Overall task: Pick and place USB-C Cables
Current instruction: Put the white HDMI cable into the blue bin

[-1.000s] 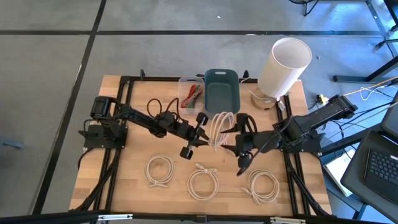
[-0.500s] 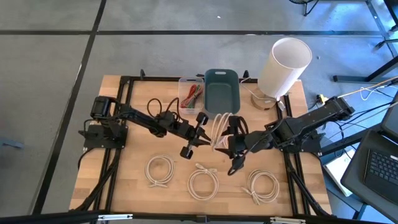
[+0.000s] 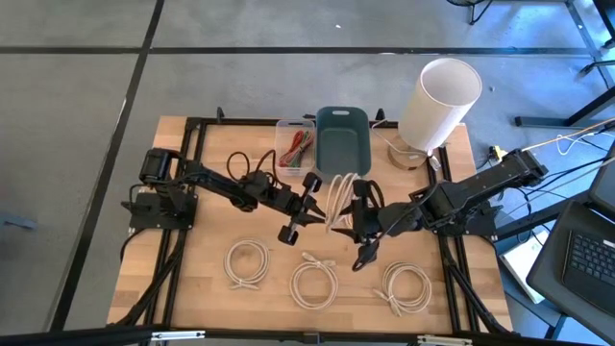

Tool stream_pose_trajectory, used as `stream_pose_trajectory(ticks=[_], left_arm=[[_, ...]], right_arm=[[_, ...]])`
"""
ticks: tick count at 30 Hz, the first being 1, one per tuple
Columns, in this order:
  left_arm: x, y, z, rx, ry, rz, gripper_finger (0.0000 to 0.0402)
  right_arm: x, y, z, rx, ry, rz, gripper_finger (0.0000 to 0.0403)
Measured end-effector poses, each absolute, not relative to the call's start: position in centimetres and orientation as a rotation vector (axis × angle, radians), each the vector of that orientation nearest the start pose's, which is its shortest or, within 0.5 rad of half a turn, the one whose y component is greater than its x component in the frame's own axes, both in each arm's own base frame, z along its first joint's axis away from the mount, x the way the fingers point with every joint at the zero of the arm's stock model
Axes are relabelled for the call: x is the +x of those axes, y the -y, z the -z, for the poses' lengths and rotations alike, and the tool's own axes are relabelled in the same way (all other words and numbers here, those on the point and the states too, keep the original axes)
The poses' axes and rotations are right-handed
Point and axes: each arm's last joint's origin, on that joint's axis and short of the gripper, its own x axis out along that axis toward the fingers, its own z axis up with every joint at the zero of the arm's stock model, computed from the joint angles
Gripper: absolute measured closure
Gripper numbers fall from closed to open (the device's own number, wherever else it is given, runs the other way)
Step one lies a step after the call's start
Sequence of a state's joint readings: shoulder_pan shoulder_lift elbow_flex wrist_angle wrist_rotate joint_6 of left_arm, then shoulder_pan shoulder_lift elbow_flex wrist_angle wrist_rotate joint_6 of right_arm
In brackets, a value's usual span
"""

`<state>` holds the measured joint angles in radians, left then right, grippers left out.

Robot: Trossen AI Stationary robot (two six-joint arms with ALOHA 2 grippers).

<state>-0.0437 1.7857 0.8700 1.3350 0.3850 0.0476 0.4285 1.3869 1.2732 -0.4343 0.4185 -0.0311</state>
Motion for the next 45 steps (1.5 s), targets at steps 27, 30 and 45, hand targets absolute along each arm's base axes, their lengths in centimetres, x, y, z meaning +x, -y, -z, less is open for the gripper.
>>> stream_pose_trajectory(ticks=[27, 30, 45], left_arm=[[35.7, 2.2, -25.2, 0.167, 0.294, 0.102, 0.0199], [34.8, 2.3, -26.4, 0.211, 0.227, 0.055, 0.0188], [31.0, 2.7, -30.5, 0.188, 0.118, -0.072, 0.0199]], right_arm=[[26.3, -9.6, -33.3, -0.454, -0.655, 0.407, 0.0371], [25.9, -8.6, -32.9, -0.449, -0.700, 0.496, 0.0371], [27.5, 3.3, -34.3, -0.222, -0.883, 0.397, 0.0371]])
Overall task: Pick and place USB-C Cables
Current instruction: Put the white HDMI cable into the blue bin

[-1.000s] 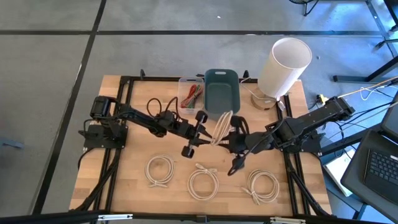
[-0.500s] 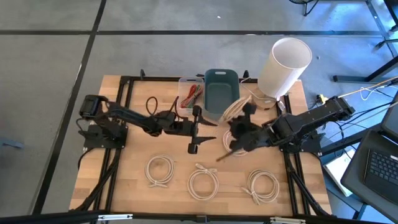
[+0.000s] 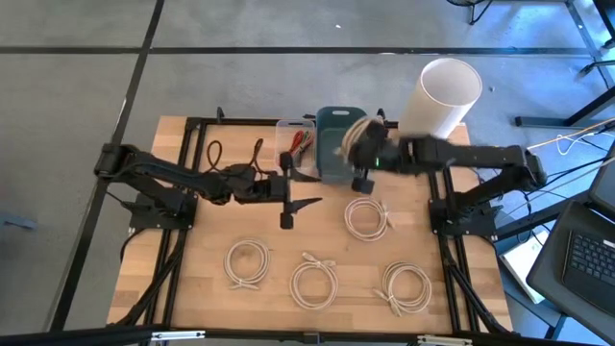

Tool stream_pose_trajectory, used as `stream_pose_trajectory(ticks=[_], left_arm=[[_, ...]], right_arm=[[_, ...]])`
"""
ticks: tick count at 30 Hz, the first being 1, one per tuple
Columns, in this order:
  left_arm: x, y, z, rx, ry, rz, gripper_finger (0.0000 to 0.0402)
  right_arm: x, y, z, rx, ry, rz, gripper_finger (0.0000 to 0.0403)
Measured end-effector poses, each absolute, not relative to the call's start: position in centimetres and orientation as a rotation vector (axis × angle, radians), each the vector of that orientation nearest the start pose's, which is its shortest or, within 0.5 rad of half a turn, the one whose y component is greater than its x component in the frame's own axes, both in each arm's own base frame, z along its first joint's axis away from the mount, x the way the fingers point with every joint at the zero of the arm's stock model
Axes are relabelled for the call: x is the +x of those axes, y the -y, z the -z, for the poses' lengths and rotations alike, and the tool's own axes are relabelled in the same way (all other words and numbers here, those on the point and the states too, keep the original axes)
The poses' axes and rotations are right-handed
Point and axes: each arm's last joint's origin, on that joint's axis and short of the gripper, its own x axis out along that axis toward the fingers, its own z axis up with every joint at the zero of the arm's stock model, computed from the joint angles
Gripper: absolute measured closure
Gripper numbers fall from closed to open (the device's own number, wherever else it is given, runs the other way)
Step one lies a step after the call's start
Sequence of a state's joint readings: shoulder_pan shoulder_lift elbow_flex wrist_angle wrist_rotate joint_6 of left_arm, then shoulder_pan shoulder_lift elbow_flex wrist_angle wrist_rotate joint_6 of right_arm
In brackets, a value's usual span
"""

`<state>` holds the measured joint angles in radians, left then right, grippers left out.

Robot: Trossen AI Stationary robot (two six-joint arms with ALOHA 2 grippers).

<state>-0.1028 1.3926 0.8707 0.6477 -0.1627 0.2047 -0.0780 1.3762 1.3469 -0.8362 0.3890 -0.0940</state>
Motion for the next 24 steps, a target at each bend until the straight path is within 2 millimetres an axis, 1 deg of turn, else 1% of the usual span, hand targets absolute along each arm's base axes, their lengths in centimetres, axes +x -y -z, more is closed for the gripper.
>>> stream_pose_trajectory(ticks=[2, 5, 7, 9, 12, 14, 16, 19, 24], left_arm=[[30.6, 2.9, -31.1, 0.185, 0.138, -0.067, 0.0198], [30.1, 3.0, -31.8, 0.181, 0.161, -0.064, 0.0197], [29.9, 3.1, -32.0, 0.179, 0.169, -0.061, 0.0197], [29.8, 3.2, -32.1, 0.178, 0.174, -0.057, 0.0199], [29.8, 3.4, -32.1, 0.179, 0.172, -0.052, 0.0203], [29.8, 3.4, -32.1, 0.188, 0.173, -0.052, 0.0204], [29.8, 3.4, -32.1, 0.201, 0.172, -0.053, 0.0204], [29.8, 3.4, -32.1, 0.203, 0.172, -0.054, 0.0204], [29.8, 3.4, -32.1, 0.203, 0.172, -0.054, 0.0205]], right_arm=[[27.3, 4.9, -35.3, -0.128, -0.859, 0.360, 0.0371], [27.0, 6.9, -36.4, 0.004, -0.815, 0.328, 0.0371], [26.9, 7.8, -36.6, 0.062, -0.800, 0.344, 0.0371], [27.1, 8.5, -36.5, 0.080, -0.804, 0.359, 0.0371], [28.1, 9.1, -35.7, 0.086, -0.832, 0.370, 0.0371], [29.0, 9.4, -35.2, 0.085, -0.854, 0.371, 0.0371], [30.2, 9.6, -34.6, 0.054, -0.900, 0.415, 0.0371], [31.8, 10.3, -33.4, -0.018, -1.033, 0.464, 0.0371], [34.8, 11.8, -31.0, -0.024, -1.240, 0.400, 0.0371]])
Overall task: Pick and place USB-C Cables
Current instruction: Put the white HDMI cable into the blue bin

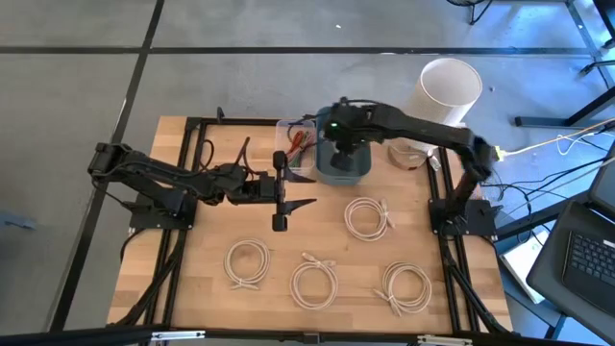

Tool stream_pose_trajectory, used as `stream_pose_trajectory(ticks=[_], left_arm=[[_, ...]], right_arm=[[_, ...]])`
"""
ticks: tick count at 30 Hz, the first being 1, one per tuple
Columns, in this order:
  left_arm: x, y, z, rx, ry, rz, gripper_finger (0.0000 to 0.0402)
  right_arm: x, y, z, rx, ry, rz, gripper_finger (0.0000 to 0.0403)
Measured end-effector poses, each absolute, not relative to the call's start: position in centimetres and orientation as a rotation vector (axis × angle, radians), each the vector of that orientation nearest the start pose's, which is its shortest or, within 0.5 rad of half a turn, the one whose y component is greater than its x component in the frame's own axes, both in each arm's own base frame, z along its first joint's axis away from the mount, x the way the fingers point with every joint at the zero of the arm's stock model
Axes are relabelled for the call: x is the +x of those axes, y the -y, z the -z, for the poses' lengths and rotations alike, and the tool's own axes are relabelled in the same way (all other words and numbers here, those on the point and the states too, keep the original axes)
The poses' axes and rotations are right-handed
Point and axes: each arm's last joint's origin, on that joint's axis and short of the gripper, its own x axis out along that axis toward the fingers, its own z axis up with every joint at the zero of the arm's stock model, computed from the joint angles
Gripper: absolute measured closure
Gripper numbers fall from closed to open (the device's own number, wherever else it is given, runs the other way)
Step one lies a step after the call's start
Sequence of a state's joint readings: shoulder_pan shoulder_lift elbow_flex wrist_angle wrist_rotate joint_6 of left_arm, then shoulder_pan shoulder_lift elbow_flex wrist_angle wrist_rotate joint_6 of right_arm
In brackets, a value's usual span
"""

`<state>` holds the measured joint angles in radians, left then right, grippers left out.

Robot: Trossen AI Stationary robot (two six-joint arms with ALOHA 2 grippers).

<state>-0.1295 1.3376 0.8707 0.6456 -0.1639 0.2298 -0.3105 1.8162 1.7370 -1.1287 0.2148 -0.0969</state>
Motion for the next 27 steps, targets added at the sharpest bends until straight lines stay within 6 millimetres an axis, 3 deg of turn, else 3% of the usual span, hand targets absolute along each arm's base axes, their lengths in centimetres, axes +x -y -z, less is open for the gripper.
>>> stream_pose_trajectory(ticks=[4, 9, 19, 27], left_arm=[[29.8, 3.5, -32.1, 0.176, 0.171, -0.049, 0.0204], [29.7, 4.0, -31.9, 0.172, 0.153, -0.029, 0.0204], [29.7, 4.5, -31.9, 0.167, 0.155, -0.012, 0.0206], [29.6, 5.2, -31.9, 0.166, 0.158, 0.010, 0.0212]], right_arm=[[36.3, 13.2, -28.6, -0.011, -1.354, 0.336, 0.0371], [36.6, 14.9, -26.4, 0.033, -1.428, 0.309, 0.0371], [36.3, 18.2, -26.0, 0.178, -1.300, 0.195, 0.0371], [36.5, 18.5, -24.5, 0.188, -1.273, 0.185, 0.0371]])
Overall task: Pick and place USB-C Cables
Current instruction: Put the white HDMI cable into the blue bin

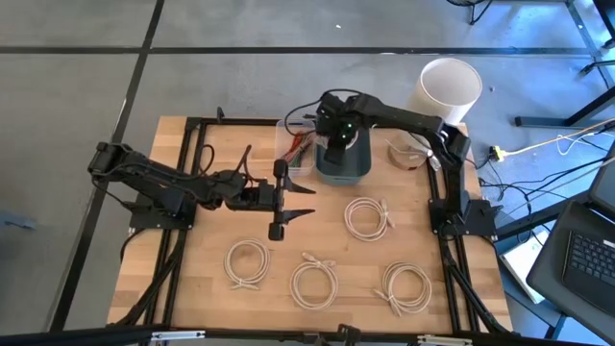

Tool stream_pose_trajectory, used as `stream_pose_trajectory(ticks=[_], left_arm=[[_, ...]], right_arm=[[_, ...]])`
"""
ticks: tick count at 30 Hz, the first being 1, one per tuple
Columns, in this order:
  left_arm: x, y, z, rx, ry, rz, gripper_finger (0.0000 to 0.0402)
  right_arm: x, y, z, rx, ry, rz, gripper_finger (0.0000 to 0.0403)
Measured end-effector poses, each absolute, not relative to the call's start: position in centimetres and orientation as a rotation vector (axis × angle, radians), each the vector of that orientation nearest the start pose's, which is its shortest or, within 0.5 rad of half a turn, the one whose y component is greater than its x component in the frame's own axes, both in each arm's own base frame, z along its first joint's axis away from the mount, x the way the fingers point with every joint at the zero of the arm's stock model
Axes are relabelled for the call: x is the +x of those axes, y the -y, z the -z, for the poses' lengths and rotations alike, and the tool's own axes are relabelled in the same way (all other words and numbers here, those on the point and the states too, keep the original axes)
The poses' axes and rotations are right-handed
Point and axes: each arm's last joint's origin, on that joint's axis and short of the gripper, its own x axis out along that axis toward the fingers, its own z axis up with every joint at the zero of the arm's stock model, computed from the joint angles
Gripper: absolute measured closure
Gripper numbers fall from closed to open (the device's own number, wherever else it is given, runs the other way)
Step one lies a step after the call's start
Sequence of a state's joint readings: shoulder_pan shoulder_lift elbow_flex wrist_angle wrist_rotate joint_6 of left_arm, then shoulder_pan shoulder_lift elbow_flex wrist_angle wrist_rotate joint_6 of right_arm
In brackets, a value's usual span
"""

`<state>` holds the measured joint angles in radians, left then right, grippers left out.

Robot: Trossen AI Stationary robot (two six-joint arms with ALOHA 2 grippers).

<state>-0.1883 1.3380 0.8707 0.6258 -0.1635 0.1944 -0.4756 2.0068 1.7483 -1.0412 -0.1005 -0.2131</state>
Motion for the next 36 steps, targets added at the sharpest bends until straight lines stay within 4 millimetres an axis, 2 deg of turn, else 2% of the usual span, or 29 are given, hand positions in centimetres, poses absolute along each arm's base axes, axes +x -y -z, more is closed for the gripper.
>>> stream_pose_trajectory(ticks=[6, 15, 25, 31, 36], left_arm=[[29.5, 5.2, -31.9, 0.166, 0.163, 0.010, 0.0213], [29.5, 5.2, -31.9, 0.165, 0.164, 0.010, 0.0211], [29.5, 5.2, -32.2, 0.145, 0.192, 0.009, 0.0212], [29.5, 5.2, -32.4, 0.140, 0.212, 0.007, 0.0211], [29.5, 5.2, -32.4, 0.142, 0.212, 0.020, 0.0214]], right_arm=[[36.4, 18.7, -22.4, 0.187, -1.270, 0.187, 0.0371], [36.3, 19.1, -20.5, 0.214, -1.214, 0.168, 0.0371], [35.5, 18.7, -17.8, 0.212, -1.246, 0.180, 0.0371], [34.8, 18.9, -16.8, 0.222, -1.257, 0.190, 0.0371], [34.7, 19.1, -16.8, 0.241, -1.254, 0.210, 0.0371]])
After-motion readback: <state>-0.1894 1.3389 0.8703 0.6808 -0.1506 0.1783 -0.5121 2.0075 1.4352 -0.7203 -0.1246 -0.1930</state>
